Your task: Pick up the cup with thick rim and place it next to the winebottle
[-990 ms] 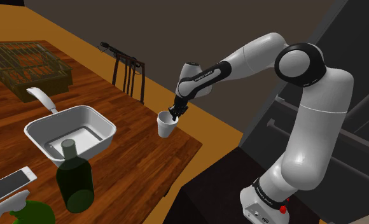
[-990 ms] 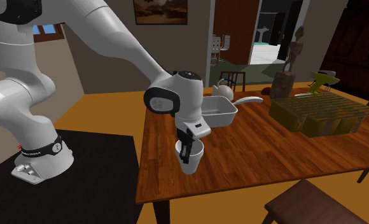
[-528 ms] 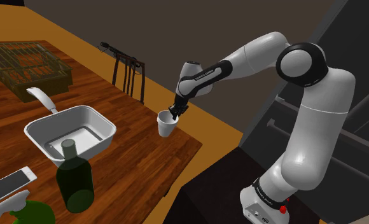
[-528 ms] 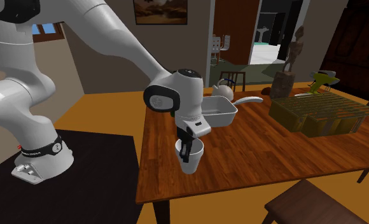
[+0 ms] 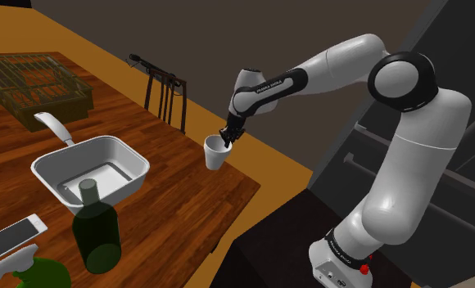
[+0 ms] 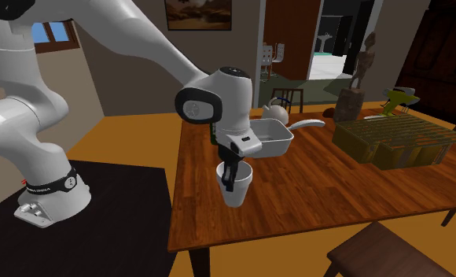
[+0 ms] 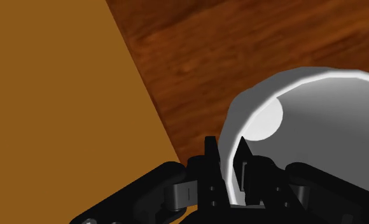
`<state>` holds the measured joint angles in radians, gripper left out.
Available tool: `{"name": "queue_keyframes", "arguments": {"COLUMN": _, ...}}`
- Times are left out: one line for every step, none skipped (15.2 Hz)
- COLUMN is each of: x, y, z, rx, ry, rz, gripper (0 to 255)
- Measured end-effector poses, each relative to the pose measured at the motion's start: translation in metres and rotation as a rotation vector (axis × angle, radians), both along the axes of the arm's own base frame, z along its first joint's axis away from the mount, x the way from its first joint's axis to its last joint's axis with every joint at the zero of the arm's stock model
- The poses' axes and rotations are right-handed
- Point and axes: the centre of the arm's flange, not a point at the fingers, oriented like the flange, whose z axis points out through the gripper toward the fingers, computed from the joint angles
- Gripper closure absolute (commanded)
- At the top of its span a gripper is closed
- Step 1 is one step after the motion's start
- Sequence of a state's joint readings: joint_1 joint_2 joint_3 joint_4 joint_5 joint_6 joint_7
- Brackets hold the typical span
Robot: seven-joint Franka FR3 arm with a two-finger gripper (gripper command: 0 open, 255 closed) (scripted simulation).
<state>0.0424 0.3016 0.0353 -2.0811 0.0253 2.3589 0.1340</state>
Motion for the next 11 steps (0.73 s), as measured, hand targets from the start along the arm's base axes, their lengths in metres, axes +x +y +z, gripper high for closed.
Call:
{"name": "queue_keyframes", "arguments": {"x": 0.001, "y": 0.000, "z": 0.005, "rx": 0.000, "ry": 0.000, "rz": 0.000, "gripper": 255}}
{"name": "queue_keyframes", "arguments": {"x": 0.000, "y": 0.000, "z": 0.011, "rx": 0.000, "ry": 0.000, "rz": 0.000, "gripper": 255}}
{"name": "queue_keyframes", "arguments": {"x": 0.001, "y": 0.000, "z": 0.016, "rx": 0.000, "ry": 0.000, "rz": 0.000, "gripper": 255}}
{"name": "queue_keyframes", "arguments": {"x": 0.000, "y": 0.000, "z": 0.021, "rx": 0.000, "ry": 0.000, "rz": 0.000, "gripper": 255}}
{"name": "queue_keyframes", "arguments": {"x": -0.001, "y": 0.001, "z": 0.026, "rx": 0.000, "ry": 0.000, "rz": 0.000, "gripper": 255}}
{"name": "queue_keyframes", "arguments": {"x": -0.001, "y": 0.001, "z": 0.032, "rx": 0.000, "ry": 0.000, "rz": 0.000, "gripper": 255}}
{"name": "queue_keyframes", "arguments": {"x": 0.000, "y": 0.000, "z": 0.038, "rx": 0.000, "ry": 0.000, "rz": 0.000, "gripper": 255}}
{"name": "queue_keyframes", "arguments": {"x": 0.000, "y": 0.000, "z": 0.043, "rx": 0.000, "ry": 0.000, "rz": 0.000, "gripper": 255}}
{"name": "queue_keyframes", "arguments": {"x": 0.000, "y": 0.000, "z": 0.047, "rx": 0.000, "ry": 0.000, "rz": 0.000, "gripper": 255}}
{"name": "queue_keyframes", "arguments": {"x": 0.000, "y": 0.000, "z": 0.052, "rx": 0.000, "ry": 0.000, "rz": 0.000, "gripper": 255}}
{"name": "queue_keyframes", "arguments": {"x": 0.001, "y": 0.001, "z": 0.058, "rx": 0.000, "ry": 0.000, "rz": 0.000, "gripper": 255}}
